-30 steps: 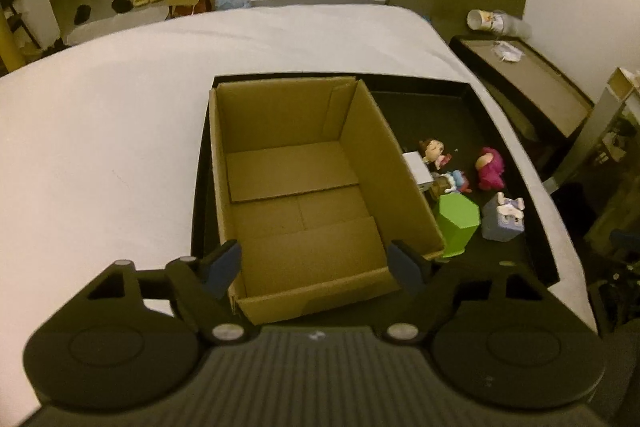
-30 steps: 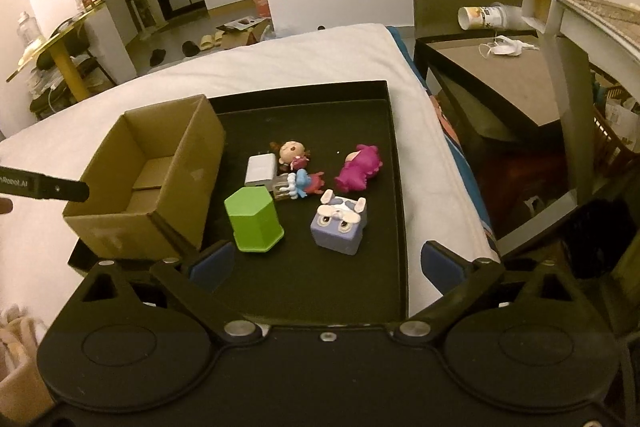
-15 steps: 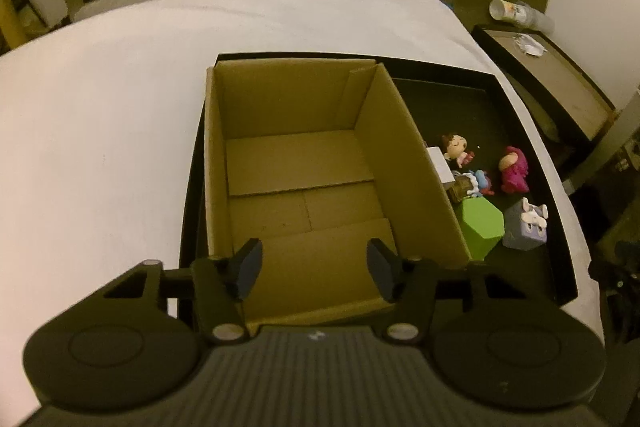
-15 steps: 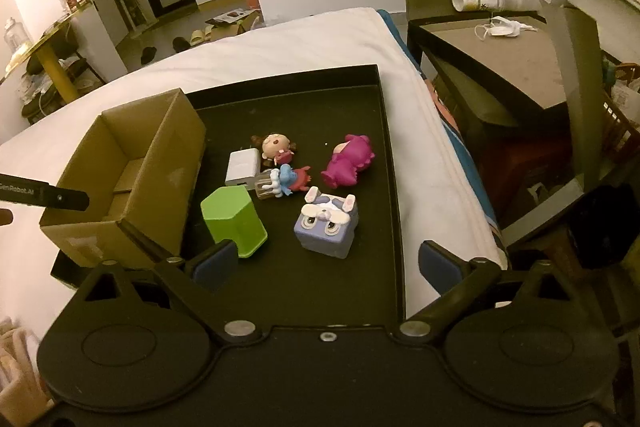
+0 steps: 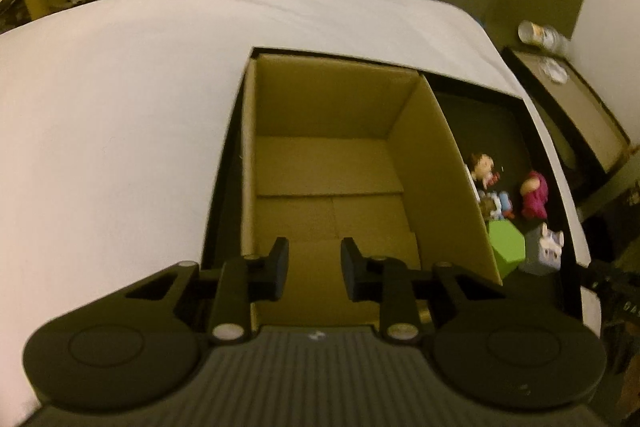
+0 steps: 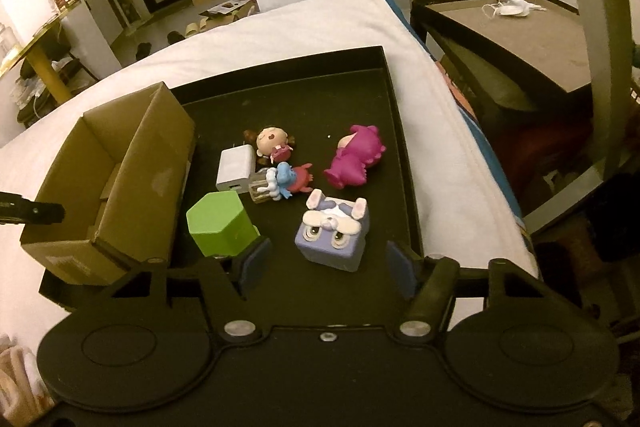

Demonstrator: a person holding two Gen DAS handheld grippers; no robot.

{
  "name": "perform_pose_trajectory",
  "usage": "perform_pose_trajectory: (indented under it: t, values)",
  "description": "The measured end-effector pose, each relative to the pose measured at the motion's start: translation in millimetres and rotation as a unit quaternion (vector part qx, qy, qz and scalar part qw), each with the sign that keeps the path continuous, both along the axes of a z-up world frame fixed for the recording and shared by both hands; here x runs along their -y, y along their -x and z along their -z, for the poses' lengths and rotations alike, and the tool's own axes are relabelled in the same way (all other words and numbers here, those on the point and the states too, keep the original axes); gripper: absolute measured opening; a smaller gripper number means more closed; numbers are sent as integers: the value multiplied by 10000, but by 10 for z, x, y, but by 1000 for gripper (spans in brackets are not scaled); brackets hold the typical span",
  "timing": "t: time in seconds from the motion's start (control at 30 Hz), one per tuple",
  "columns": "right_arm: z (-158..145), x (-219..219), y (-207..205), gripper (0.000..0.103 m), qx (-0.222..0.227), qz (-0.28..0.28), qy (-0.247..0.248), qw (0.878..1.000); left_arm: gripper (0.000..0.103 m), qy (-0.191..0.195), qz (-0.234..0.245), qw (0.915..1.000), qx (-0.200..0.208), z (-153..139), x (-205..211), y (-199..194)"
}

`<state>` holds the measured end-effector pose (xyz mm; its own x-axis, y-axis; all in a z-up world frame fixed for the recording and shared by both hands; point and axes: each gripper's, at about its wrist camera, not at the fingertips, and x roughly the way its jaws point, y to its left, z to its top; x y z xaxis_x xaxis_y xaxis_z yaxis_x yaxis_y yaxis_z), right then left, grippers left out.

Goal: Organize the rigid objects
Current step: 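Grasp the cardboard box wall with the left gripper while right approaches bunny cube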

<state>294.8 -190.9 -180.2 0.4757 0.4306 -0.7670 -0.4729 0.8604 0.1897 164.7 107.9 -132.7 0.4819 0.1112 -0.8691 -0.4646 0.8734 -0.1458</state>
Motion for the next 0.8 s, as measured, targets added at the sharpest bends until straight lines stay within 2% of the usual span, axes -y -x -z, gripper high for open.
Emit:
perform_pose_trajectory:
  t: [0.13,0.2,0.27,0.5,0.63,0.7,0.8]
  values:
    - [50,-51,-28,64,-46,31,39,10000,27,-20,-208,9998,66,-120,-70,51]
    - [54,-56,-28,64,-31,28,34,10000,28,-179,-96,9995,257,-246,-33,91]
    - [63,-62,-33,64,-32,38,41,10000,28,-140,-181,9994,254,-278,-51,99]
    - [135,-120,-92,63,-18,203,93,9997,28,-359,-301,9988,-136,-86,-119,68]
    - [162,-163,-108,59,55,227,124,9997,27,-232,-406,9987,-210,22,-167,106]
    - [182,-185,-125,54,30,263,126,9996,21,-266,-443,9984,-242,57,-179,126]
    - [209,-231,-142,54,25,323,188,9993,18,-258,-509,9980,-265,79,-221,146]
